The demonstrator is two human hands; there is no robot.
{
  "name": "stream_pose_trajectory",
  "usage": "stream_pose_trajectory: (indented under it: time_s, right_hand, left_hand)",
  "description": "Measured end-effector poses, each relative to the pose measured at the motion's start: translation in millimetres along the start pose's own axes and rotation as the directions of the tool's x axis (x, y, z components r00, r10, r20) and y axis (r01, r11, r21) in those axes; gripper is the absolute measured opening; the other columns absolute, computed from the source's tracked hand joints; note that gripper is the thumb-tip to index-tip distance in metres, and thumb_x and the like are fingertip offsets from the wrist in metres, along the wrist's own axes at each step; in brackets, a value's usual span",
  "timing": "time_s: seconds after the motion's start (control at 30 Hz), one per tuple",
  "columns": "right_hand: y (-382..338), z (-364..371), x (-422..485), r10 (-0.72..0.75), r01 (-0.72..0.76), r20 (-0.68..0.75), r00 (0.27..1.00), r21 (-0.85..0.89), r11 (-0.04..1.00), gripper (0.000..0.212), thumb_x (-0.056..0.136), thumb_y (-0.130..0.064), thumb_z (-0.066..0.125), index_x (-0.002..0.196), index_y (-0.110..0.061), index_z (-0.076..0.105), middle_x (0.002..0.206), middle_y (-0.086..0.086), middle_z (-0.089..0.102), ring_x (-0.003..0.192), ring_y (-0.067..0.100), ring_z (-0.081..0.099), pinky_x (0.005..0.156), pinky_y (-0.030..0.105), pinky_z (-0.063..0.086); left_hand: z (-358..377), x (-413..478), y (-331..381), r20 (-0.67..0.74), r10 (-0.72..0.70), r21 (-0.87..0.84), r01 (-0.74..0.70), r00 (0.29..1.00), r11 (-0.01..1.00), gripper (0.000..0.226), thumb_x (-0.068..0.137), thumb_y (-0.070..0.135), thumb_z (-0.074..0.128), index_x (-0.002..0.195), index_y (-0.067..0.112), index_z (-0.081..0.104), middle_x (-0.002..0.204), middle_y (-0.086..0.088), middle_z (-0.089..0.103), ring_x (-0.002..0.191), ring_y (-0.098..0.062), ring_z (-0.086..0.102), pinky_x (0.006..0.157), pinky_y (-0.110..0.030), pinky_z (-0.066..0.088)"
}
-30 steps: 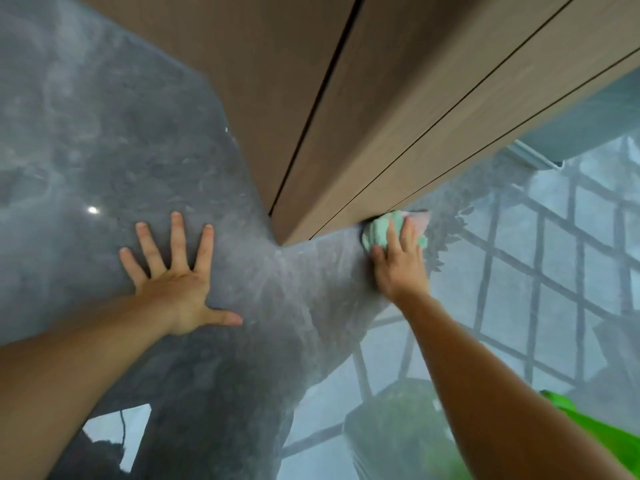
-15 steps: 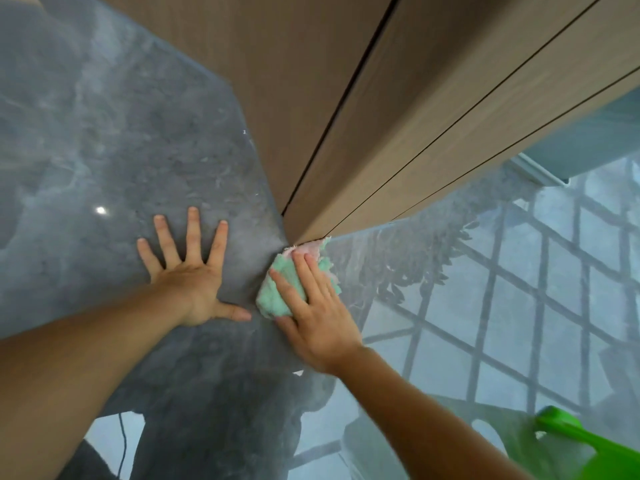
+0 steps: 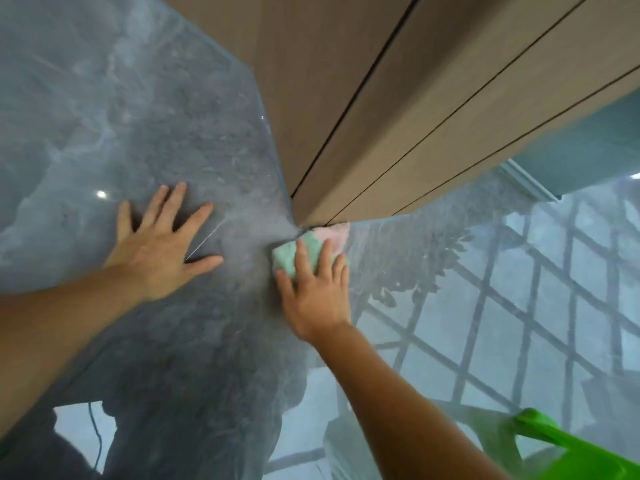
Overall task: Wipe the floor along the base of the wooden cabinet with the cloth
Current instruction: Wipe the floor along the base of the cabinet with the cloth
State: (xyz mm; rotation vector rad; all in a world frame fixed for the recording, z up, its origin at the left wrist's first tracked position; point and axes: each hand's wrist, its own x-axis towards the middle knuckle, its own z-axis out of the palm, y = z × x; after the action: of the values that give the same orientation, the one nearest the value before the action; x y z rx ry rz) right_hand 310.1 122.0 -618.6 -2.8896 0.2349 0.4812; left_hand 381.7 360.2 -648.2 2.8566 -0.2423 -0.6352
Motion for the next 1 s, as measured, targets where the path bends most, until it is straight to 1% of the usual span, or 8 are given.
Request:
stream_pose_trajectory:
  time_s: [0.07, 0.17, 0.3, 0.47, 0.63, 0.8, 0.87, 1.0]
  right_hand:
    - [-20.5, 15.0, -20.7, -0.119, 0.119, 0.017, 0.993, 0.008, 0.993, 0.069, 0.094, -0.062, 0.019, 0.153, -0.031, 0.001, 0.161, 0.022, -0.011, 0.145, 0.048, -0.009, 0.118, 0.054, -0.007]
    - [-33.9, 28.0, -19.5, -0.059, 0.059, 0.02, 0.998, -0.013, 0.998, 0.077, 0.09, -0.07, 0.017, 0.151, -0.032, -0.011, 0.159, 0.016, -0.025, 0.144, 0.044, -0.023, 0.118, 0.055, -0.011]
    - [-46.1, 38.3, -7.7, -0.012, 0.012, 0.023, 1.0, 0.002, 1.0, 0.09, 0.08, -0.083, 0.012, 0.146, -0.034, -0.025, 0.156, 0.012, -0.035, 0.14, 0.041, -0.034, 0.116, 0.056, -0.016]
    - [-61.2, 34.0, 14.0, -0.11, 0.111, 0.036, 0.993, -0.036, 0.993, 0.098, 0.076, -0.087, 0.015, 0.147, -0.032, -0.026, 0.156, 0.015, -0.033, 0.141, 0.04, -0.032, 0.116, 0.057, -0.015]
    - [-96.8, 22.2, 54.6, -0.114, 0.114, 0.028, 0.993, 0.009, 0.993, 0.103, 0.074, -0.087, 0.018, 0.15, -0.027, -0.018, 0.159, 0.019, -0.023, 0.144, 0.044, -0.023, 0.118, 0.059, -0.008]
    - [-138.9, -5.4, 160.1, -0.109, 0.11, -0.055, 0.992, 0.015, 0.994, 0.107, 0.076, -0.079, 0.04, 0.153, -0.013, 0.005, 0.159, 0.029, -0.006, 0.144, 0.05, -0.009, 0.118, 0.06, -0.004]
    - [-159.8, -17.9, 209.4, -0.107, 0.109, -0.052, 0.993, 0.045, 0.993, 0.105, 0.078, -0.076, 0.045, 0.153, -0.014, 0.008, 0.16, 0.027, -0.006, 0.144, 0.049, -0.013, 0.117, 0.058, -0.008]
    - [-181.2, -47.4, 280.3, -0.144, 0.145, 0.047, 0.988, -0.015, 0.989, 0.097, 0.083, -0.074, 0.037, 0.154, -0.017, 0.004, 0.163, 0.015, -0.011, 0.146, 0.044, -0.014, 0.118, 0.053, -0.009]
  left_hand:
    - [0.8, -7.9, -39.0, -0.121, -0.19, -0.045, 0.186, 0.974, 0.981, 0.102, 0.07, 0.094, 0.008, 0.157, 0.04, 0.014, 0.171, -0.007, -0.005, 0.156, -0.04, -0.002, 0.12, -0.068, 0.005]
    - [-1.9, -6.9, -68.5, -0.171, -0.384, -0.118, 0.368, 0.907, 0.922, 0.099, 0.074, 0.092, 0.013, 0.157, 0.038, 0.016, 0.171, -0.014, 0.001, 0.155, -0.046, -0.001, 0.118, -0.072, 0.006]
    - [10.3, 1.3, -54.5, -0.322, -0.382, -0.123, 0.362, 0.866, 0.924, 0.091, 0.084, 0.082, 0.023, 0.158, 0.029, 0.021, 0.169, -0.021, 0.007, 0.154, -0.05, 0.002, 0.117, -0.074, 0.002]
    - [12.1, 0.8, -57.3, -0.404, -0.387, -0.162, 0.351, 0.829, 0.922, 0.087, 0.086, 0.074, 0.033, 0.157, 0.025, 0.027, 0.168, -0.024, 0.013, 0.152, -0.054, 0.007, 0.116, -0.073, 0.003]
    - [4.4, -1.4, -52.0, -0.342, -0.396, -0.139, 0.371, 0.852, 0.918, 0.089, 0.084, 0.074, 0.033, 0.158, 0.026, 0.027, 0.169, -0.02, 0.013, 0.153, -0.051, 0.004, 0.119, -0.07, 0.002]
    - [7.7, 1.7, -56.4, -0.334, -0.403, -0.095, 0.395, 0.852, 0.914, 0.089, 0.084, 0.078, 0.028, 0.157, 0.026, 0.031, 0.168, -0.019, 0.014, 0.154, -0.049, 0.004, 0.12, -0.068, 0.002]
    - [8.1, 1.3, -57.1, -0.331, -0.399, -0.099, 0.389, 0.855, 0.916, 0.089, 0.085, 0.078, 0.028, 0.157, 0.026, 0.031, 0.168, -0.02, 0.015, 0.154, -0.049, 0.004, 0.12, -0.067, 0.0]
    - [6.7, -1.0, -54.5, -0.349, -0.396, -0.101, 0.386, 0.849, 0.917, 0.09, 0.085, 0.078, 0.027, 0.158, 0.025, 0.03, 0.168, -0.021, 0.016, 0.153, -0.05, 0.006, 0.121, -0.066, 0.0]
